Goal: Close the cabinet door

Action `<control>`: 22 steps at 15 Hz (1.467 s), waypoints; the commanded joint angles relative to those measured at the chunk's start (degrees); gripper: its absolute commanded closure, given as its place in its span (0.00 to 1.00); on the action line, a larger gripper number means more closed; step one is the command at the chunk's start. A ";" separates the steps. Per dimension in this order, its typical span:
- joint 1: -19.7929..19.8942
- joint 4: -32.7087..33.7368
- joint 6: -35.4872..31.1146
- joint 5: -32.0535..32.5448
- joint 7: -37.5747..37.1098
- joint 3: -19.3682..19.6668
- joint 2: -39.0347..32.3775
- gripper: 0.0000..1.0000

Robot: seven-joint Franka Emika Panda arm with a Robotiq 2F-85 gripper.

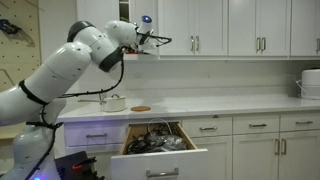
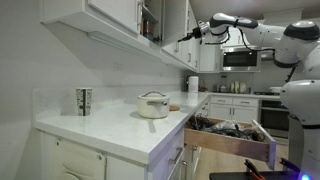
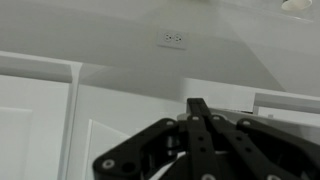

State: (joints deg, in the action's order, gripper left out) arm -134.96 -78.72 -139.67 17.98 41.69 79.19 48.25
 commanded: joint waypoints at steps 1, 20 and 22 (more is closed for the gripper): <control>-3.21 -0.36 -6.05 1.31 0.03 3.65 -3.54 1.00; -10.29 -4.70 -17.54 4.03 11.31 6.41 -3.95 1.00; -10.70 -4.77 -18.43 4.19 13.30 6.65 -3.80 1.00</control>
State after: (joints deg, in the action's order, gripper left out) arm -144.52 -83.42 -156.00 21.87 51.72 85.42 44.12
